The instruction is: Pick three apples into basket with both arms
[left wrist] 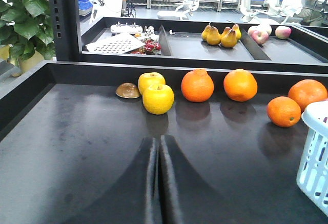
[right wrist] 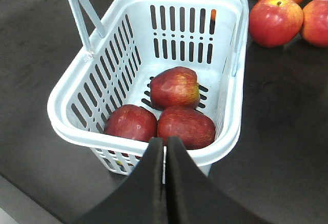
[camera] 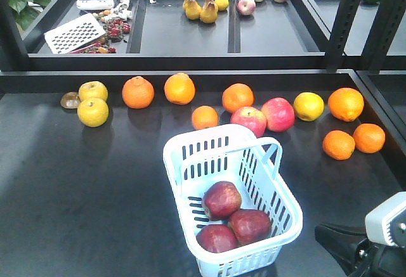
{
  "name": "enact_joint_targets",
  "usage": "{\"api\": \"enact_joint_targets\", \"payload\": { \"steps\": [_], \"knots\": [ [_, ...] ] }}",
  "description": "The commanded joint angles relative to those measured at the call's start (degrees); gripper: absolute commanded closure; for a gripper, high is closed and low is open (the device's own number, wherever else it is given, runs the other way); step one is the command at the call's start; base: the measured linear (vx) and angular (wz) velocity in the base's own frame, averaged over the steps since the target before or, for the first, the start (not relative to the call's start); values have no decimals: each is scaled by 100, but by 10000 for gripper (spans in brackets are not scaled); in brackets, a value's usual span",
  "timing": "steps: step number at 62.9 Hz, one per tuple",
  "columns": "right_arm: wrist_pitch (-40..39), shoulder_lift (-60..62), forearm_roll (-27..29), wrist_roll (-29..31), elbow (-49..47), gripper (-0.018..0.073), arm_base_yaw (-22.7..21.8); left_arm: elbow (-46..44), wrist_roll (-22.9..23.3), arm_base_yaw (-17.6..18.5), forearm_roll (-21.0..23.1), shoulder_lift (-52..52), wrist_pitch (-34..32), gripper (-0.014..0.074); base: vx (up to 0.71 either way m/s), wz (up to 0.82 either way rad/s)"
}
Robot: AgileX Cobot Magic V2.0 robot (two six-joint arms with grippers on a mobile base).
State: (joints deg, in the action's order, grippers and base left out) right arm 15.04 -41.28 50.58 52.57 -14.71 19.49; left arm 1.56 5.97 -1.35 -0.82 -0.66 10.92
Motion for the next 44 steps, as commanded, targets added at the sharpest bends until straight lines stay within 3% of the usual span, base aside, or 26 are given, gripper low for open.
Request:
{"api": "enact_joint_targets", "payload": {
  "steps": [1, 44],
  "knots": [
    [-199, 15, 57, -1, -150, 564, -8, 20, 50, -3, -2, -98, -460, 603, 0, 0],
    [-190, 15, 57, -1, -150, 564, -8, 21, 50, -3, -2, -98, -455, 603, 0, 0]
  ]
}}
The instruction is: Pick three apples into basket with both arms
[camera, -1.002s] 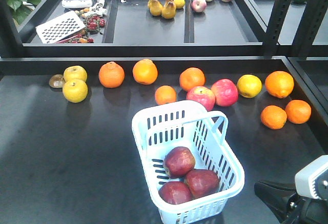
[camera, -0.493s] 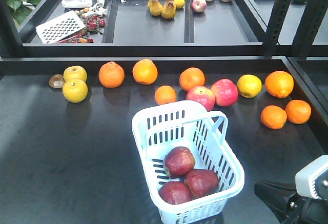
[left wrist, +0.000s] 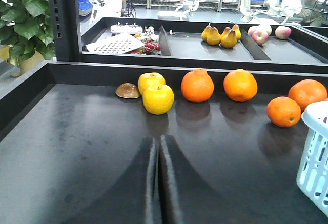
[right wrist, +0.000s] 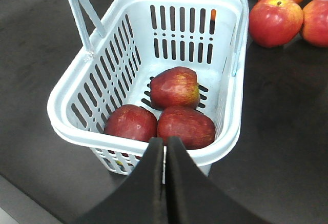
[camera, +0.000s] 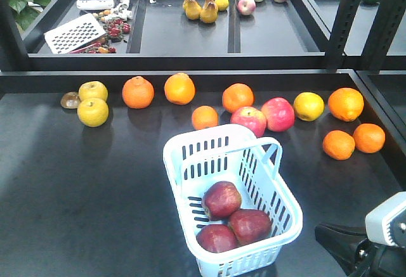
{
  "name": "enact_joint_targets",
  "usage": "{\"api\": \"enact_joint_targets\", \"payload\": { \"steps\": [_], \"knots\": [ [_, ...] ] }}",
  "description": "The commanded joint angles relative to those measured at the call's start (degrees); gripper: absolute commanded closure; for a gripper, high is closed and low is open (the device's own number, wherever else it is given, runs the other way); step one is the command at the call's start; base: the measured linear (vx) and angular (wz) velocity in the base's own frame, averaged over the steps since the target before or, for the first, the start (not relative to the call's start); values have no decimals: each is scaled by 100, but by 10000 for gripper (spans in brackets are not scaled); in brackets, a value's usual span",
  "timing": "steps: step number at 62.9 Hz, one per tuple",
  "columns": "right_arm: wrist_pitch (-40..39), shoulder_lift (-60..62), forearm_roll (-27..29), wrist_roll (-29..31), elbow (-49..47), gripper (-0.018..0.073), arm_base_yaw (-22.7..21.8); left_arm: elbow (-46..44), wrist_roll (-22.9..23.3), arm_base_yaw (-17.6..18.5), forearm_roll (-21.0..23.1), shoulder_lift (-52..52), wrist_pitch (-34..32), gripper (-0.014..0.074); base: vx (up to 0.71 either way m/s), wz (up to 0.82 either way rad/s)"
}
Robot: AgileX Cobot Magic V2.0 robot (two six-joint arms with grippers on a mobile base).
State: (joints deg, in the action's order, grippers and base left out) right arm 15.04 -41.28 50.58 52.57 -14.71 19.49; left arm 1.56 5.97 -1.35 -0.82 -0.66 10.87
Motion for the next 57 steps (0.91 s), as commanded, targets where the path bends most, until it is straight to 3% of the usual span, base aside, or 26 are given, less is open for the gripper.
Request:
{"api": "enact_joint_targets", "payload": {
  "steps": [1, 10, 13, 18, 26, 32, 41, 57],
  "knots": [
    [-190, 15, 57, -1, -150, 564, -8, 21, 50, -3, -2, -98, -450, 603, 0, 0],
    [-189, 59, -441, -117, -150, 564, -3, 21, 50, -3, -2, -98, -450, 603, 0, 0],
    [-228, 124, -881, -626, -150, 564, -3, 21, 50, -3, -2, -98, -450, 603, 0, 0],
    [-350, 300, -1872, -2007, -150, 564, -3, 21, 50, -3, -2, -98, -450, 603, 0, 0],
    [-394, 660, -4394, -5036, -147, 564, -3, 21, 50, -3, -2, -98, -450, 603, 0, 0],
    [-222, 872, -5482, -6193, -120, 564, -48, 21, 50, -3, -2, -98, -450, 603, 0, 0],
    [-234, 1263, -5555, -6783, 434, 564, -541, 21, 50, -3, -2, -98, -450, 603, 0, 0],
    [-323, 2620, -5572, -6790, 1398, 564, -1049, 21, 50, -3, -2, -98, -450, 603, 0, 0]
  ]
}}
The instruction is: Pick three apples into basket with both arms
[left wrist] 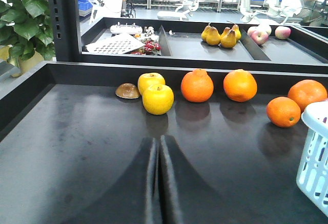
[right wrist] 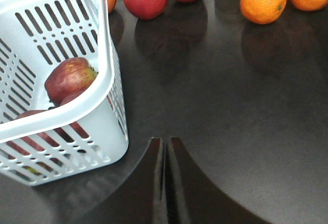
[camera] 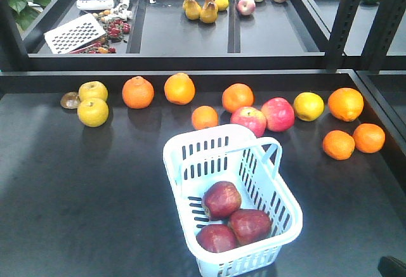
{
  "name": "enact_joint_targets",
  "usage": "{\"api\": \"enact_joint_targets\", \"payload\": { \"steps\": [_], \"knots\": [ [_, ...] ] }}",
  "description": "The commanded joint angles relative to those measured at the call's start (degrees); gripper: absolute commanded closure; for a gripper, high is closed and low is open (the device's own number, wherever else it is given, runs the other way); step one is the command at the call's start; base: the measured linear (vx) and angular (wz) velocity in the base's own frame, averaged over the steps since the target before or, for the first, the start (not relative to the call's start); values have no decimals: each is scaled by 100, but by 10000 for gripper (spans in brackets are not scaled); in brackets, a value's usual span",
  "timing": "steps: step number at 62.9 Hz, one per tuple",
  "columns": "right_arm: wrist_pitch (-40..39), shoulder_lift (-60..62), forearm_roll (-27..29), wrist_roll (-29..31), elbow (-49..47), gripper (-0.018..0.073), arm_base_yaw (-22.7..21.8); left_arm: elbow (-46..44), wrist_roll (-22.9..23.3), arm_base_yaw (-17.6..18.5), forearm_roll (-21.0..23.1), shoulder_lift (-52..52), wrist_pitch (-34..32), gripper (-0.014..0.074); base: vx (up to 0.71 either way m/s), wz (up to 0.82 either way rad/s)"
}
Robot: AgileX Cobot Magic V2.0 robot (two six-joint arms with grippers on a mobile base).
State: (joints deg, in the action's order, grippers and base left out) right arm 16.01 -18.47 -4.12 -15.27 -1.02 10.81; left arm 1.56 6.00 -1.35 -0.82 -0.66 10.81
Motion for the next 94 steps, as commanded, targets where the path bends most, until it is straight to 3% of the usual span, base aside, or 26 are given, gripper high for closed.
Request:
{"api": "enact_joint_targets", "payload": {
  "steps": [1, 11, 25, 45, 57, 94],
  "knots": [
    [-420, 452, -107, -6, 74, 564, -239, 21, 47, -3, -2, -98, -444, 603, 0, 0],
    [-330, 1337, -368, -12, 350, 564, -681, 21, 47, -3, -2, -98, -444, 603, 0, 0],
    [-282, 1992, -755, 39, 344, 564, -883, 21, 47, -3, -2, -93, -439, 603, 0, 0],
    [-442, 1992, -945, 71, 344, 564, -883, 21, 47, -3, -2, -93, -439, 603, 0, 0],
    [-972, 1992, -1131, 71, 344, 564, -883, 21, 47, -3, -2, -93, -439, 603, 0, 0],
    [-967, 1992, -1099, 71, 338, 564, -883, 21, 47, -3, -2, -93, -439, 603, 0, 0]
  ]
}}
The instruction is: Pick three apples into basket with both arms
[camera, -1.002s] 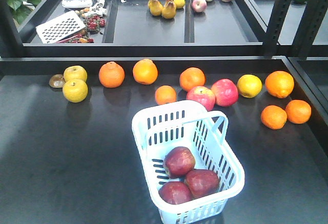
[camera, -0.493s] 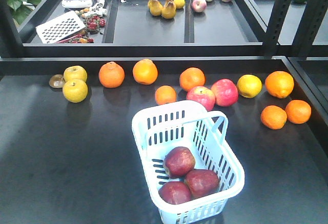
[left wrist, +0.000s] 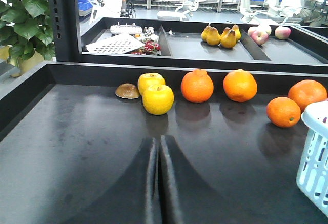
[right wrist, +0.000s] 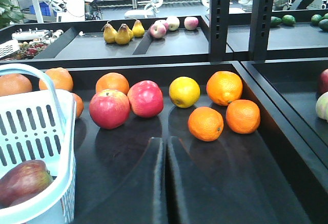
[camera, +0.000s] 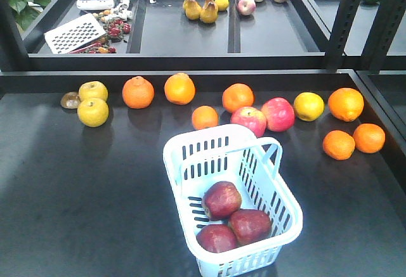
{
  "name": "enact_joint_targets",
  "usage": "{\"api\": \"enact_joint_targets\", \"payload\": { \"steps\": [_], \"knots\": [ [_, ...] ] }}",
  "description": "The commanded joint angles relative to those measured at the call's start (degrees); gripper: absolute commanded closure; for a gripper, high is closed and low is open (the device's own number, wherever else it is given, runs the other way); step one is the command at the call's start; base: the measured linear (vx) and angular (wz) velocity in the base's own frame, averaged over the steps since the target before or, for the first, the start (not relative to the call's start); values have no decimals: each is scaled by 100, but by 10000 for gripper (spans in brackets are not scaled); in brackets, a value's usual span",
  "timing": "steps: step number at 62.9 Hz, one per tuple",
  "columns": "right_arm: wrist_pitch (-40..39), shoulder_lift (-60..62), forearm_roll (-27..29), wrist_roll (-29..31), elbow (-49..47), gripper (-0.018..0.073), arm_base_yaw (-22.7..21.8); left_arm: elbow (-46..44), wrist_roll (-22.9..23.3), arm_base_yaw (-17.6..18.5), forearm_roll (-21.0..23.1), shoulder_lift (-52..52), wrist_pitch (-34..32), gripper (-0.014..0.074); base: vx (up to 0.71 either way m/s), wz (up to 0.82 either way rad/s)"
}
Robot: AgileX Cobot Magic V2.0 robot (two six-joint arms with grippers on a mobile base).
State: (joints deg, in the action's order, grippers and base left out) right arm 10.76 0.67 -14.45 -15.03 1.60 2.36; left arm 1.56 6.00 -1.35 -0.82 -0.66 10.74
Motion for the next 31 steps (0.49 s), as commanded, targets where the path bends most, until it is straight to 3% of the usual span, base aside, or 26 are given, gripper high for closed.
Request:
{"api": "enact_joint_targets", "payload": {
  "steps": [1, 31],
  "knots": [
    [-442, 78, -66, 47, 76, 564, -38, 21, 47, -3, -2, -93, -432, 603, 0, 0],
    [-442, 78, -66, 47, 76, 564, -38, 21, 47, -3, -2, -93, -432, 603, 0, 0]
  ]
}}
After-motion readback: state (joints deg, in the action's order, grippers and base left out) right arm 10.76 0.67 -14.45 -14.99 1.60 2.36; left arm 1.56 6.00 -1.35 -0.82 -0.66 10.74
